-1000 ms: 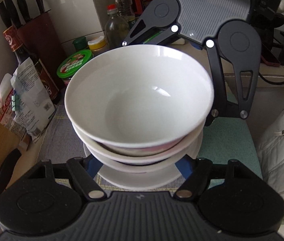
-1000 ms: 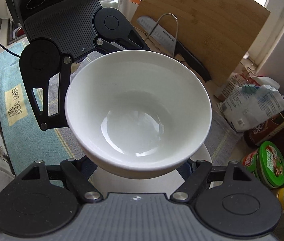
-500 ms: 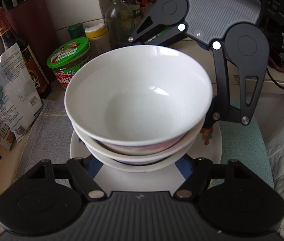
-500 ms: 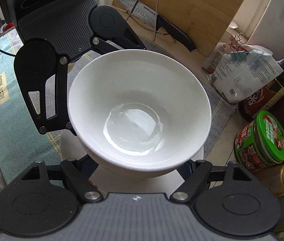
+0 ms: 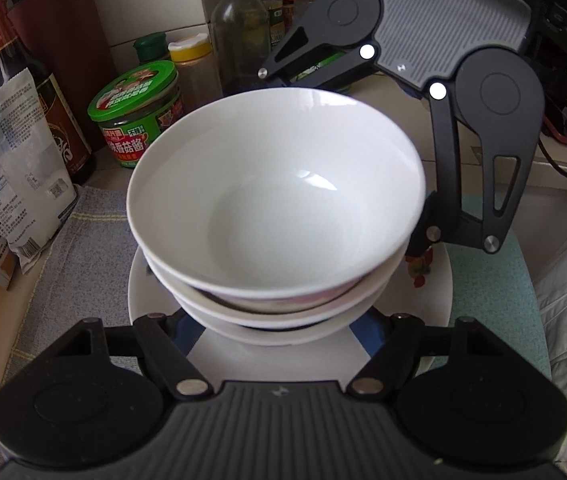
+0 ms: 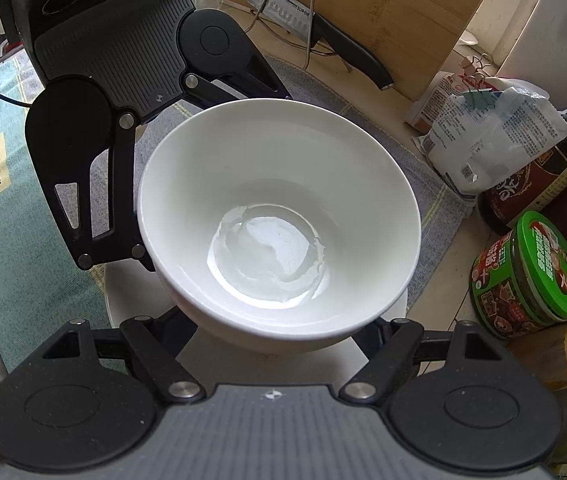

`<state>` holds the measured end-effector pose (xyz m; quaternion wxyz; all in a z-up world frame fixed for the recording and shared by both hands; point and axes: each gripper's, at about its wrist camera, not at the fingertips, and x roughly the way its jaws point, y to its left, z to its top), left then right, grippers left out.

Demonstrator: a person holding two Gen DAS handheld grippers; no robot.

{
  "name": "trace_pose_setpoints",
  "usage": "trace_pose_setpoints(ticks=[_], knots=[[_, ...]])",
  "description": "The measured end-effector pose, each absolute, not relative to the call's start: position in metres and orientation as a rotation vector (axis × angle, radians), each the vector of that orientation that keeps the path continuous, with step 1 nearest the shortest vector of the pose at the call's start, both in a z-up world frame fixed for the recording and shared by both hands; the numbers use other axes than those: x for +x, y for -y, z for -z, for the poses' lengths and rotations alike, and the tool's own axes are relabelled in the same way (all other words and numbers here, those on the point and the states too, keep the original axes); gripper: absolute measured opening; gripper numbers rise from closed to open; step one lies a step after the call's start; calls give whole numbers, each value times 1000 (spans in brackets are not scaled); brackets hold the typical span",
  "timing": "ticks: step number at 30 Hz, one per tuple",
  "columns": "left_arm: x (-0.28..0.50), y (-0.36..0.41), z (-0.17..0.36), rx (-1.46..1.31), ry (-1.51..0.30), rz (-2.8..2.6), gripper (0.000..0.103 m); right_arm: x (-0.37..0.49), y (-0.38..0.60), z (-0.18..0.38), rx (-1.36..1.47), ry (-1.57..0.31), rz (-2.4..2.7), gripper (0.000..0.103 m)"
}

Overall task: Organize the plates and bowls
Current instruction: 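Lower the bowl stack onto the plates and open both grippers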

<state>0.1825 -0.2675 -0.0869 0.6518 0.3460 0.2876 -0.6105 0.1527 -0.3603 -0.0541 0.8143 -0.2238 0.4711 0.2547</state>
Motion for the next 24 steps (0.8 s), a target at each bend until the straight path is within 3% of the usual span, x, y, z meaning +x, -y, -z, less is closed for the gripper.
trace_pose_setpoints(ticks=[6,9,11,14,24], knots=[[182,265,88,775,-643,1385,77,152,361,56,-483,-995,-537,87],[181,264,87,754,-645,1376,84,151,360,56,-483,-967,-522,103],[180,260,84,738,-612,1361,93,152,360,56,-478,-965,-526,103],[179,257,79,730,-602,1323,98,150,360,58,-497,-968,-511,103],[153,213,64,636,-568,1051,99,135,366,51,-506,-965,-525,103]])
